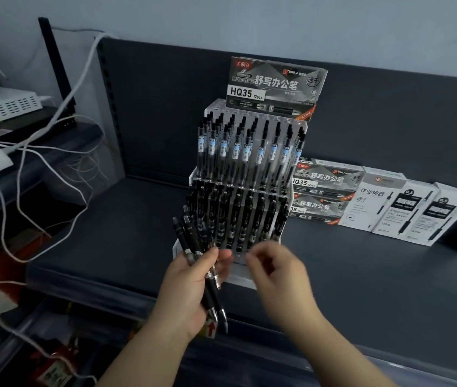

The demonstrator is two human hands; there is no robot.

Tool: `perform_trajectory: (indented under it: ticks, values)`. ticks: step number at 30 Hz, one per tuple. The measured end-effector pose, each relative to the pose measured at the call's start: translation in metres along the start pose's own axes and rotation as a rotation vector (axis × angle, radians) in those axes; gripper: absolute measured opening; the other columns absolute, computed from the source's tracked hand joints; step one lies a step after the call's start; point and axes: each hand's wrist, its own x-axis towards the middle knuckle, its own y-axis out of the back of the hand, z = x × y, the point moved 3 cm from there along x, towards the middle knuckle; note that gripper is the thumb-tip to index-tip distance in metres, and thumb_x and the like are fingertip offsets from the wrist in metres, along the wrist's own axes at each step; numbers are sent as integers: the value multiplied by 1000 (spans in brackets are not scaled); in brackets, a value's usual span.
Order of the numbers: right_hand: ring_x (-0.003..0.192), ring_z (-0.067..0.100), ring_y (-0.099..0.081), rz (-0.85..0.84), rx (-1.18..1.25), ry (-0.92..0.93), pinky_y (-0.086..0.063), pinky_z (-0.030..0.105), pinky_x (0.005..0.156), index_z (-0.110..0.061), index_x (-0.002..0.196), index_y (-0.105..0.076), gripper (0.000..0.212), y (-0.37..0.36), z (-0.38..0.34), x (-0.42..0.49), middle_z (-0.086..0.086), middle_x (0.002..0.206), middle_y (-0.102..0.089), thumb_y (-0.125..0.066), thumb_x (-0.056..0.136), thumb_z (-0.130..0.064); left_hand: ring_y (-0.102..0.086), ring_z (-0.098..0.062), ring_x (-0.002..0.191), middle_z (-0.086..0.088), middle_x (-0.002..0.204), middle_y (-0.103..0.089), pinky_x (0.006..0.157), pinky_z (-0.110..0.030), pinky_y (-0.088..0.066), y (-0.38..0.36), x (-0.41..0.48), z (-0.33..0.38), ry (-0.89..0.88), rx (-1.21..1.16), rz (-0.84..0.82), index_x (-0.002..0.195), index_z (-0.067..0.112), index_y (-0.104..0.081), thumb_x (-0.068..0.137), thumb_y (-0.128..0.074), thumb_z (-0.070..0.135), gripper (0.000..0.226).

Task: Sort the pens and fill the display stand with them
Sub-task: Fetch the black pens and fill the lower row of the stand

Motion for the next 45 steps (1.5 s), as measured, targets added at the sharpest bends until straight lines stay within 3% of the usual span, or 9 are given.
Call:
perform_trajectory:
  ticks: [2, 5, 8, 14, 17, 21, 26, 30, 45]
  values:
    - [74, 0, -58, -211, 40, 13, -45, 12, 62, -27, 88, -67, 9, -16, -13, -4, -10, 79, -64, -59, 90, -22, -70, -23, 88, -10, 92, -74, 82, -38, -52, 2, -2, 2, 11, 13, -23, 95, 2, -68, 88, -59, 13, 16]
    - [52, 7, -51, -459, 179, -59, -43, 20, 51, -20, 98, -69, 16, -35, -20, -6, 0, 68, -61, -54, 93, -24, -70, -24, 92, -10, 98, -74, 74, -37, -55, 10, -4, 7, 22, 0, -42, 102, 1, -66, 87, -58, 14, 20]
    - [51, 3, -45, -534, 275, -136, -40, 20, 53, -19, 92, -69, 14, -46, -22, -4, -6, 63, -56, -56, 93, -23, -70, -23, 95, -8, 100, -73, 70, -34, -54, 20, -7, 14, 11, -3, -60, 101, 6, -67, 85, -59, 18, 21]
    - [55, 1, -55, -212, 269, -147, -44, 17, 57, -20, 77, -67, 12, -49, -37, 24, -7, 62, -63, -62, 88, -22, -66, -14, 63, -2, 69, -68, 61, -30, -52, 55, -1, 27, -17, -11, 111, 89, 14, -61, 91, -58, 14, 4]
    - [51, -5, -52, -35, 217, -120, -40, 10, 50, -12, 92, -68, 14, -49, -44, 43, -8, 67, -63, -64, 87, -25, -46, -8, 49, 1, 58, -51, 47, -22, -42, 73, 3, 33, -4, 38, 184, 84, 16, -59, 90, -60, 15, 6]
    - [60, -4, -53, 74, 102, -71, -39, 5, 51, -9, 110, -65, 28, -57, -52, 56, -10, 77, -62, -62, 89, -27, -43, -9, 48, 2, 58, -50, 47, -24, -38, 88, 6, 40, -1, 24, 192, 89, 13, -58, 91, -58, 24, 11]
    - [60, -3, -54, 47, -129, -9, -40, 5, 51, -11, 109, -66, 25, -75, -54, 56, -12, 67, -58, -59, 91, -28, -45, -10, 48, 0, 59, -54, 47, -25, -38, 99, 10, 48, -4, -5, 179, 96, 13, -60, 96, -50, 24, 15]
    - [50, 11, -53, -10, -292, -28, -43, 23, 50, -9, 99, -67, 25, -90, -50, 55, 1, 64, -62, -55, 92, -30, -46, -11, 50, -1, 60, -55, 49, -26, -39, 105, 11, 53, 4, -2, 143, 98, 12, -60, 96, -49, 19, 14]
    - [61, 24, -57, -25, -457, -70, -44, 29, 54, -6, 86, -61, 27, -102, -56, 55, 6, 67, -59, -50, 95, -28, -54, -12, 58, -3, 72, -58, 49, -24, -48, 104, 27, 56, 54, 64, -29, 102, 9, -67, 92, -54, 16, 18]
